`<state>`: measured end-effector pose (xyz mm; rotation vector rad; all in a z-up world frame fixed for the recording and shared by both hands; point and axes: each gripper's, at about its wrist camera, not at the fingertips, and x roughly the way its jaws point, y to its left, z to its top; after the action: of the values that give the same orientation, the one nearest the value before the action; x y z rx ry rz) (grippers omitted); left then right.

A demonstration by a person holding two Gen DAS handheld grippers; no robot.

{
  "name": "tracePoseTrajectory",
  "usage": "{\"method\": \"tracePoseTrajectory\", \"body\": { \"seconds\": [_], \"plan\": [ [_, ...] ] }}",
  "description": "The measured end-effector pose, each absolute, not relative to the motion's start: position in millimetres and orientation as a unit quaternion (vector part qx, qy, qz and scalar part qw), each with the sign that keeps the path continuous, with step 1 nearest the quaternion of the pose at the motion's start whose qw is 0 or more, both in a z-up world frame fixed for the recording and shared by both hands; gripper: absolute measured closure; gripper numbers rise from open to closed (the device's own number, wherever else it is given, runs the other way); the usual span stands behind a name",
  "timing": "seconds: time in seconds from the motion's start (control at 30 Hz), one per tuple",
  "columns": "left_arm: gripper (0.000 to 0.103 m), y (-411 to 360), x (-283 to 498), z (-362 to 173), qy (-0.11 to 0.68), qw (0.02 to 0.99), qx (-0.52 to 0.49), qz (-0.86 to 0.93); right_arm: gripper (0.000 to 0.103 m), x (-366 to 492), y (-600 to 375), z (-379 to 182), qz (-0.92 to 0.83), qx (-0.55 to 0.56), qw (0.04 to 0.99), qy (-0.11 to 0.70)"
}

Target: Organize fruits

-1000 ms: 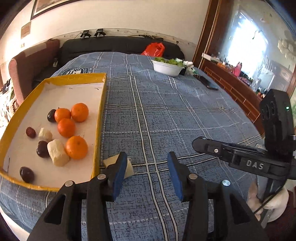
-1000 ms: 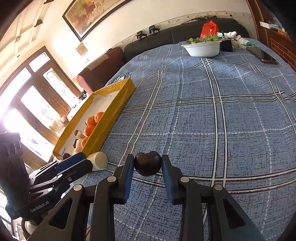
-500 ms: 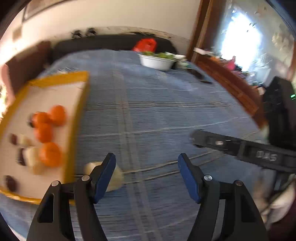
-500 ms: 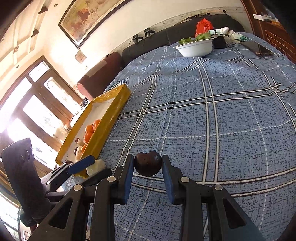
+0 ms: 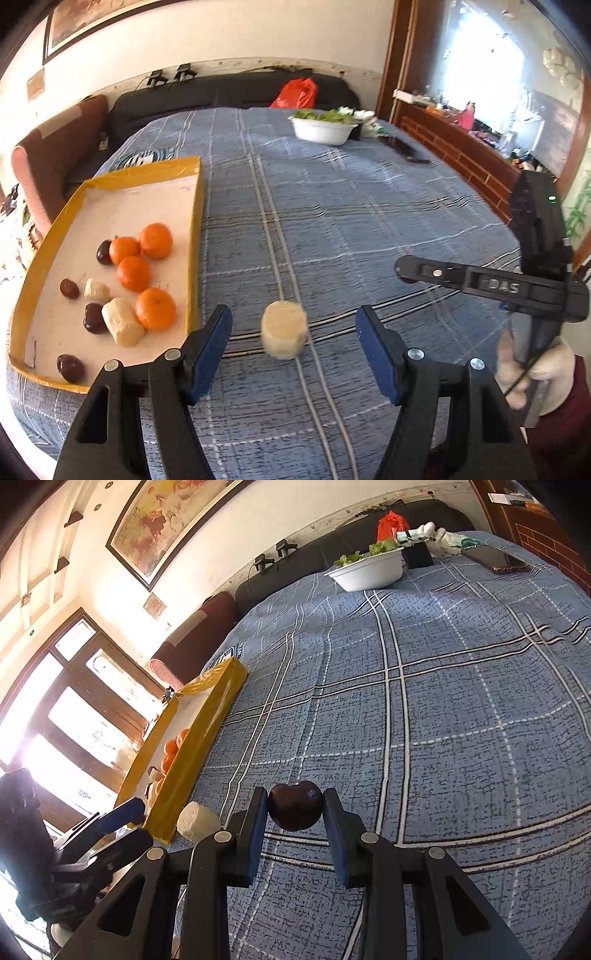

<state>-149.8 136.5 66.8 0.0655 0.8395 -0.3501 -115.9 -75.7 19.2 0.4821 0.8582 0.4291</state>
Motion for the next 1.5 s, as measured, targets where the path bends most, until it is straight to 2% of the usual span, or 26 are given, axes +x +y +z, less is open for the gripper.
{"method": "tracePoseTrajectory", "body": {
  "seconds": [0.4,0.43,0.47,0.57,0.87,1.1,1.5],
  "plan": [
    [0.035,106.1,-114.6,27.9,0.437,0.881,0.082,-0.161,0.069,-118.5,-75.2,15.8,0.205,0.220,0.860,0.411],
    [0.041,105.3,-114.4,26.8,0.437,0.881,0.084,-0.162,0.069,-118.3,-75.2,15.0,0.205,0.220,0.860,0.412],
    [0.054,104.0,-114.9,25.3,0.439,0.879,0.087,-0.164,0.069,-118.1,-75.3,14.1,0.205,0.219,0.860,0.413],
    [0.071,102.7,-117.2,23.2,0.435,0.883,0.108,-0.143,0.069,-116.9,-73.2,11.6,0.205,0.218,0.858,0.417],
    [0.071,116.6,-119.4,28.7,0.431,0.889,0.065,-0.140,0.070,-115.8,-73.5,13.6,0.201,0.213,0.862,0.413],
    [0.071,133.5,-126.1,60.4,0.396,0.908,0.020,-0.138,0.070,-120.2,-76.2,25.8,0.199,0.206,0.869,0.405],
    [0.071,238.1,-127.6,113.8,0.345,0.936,-0.055,-0.036,0.070,-102.9,-18.2,89.7,0.252,0.136,0.883,0.372]
  ]
}}
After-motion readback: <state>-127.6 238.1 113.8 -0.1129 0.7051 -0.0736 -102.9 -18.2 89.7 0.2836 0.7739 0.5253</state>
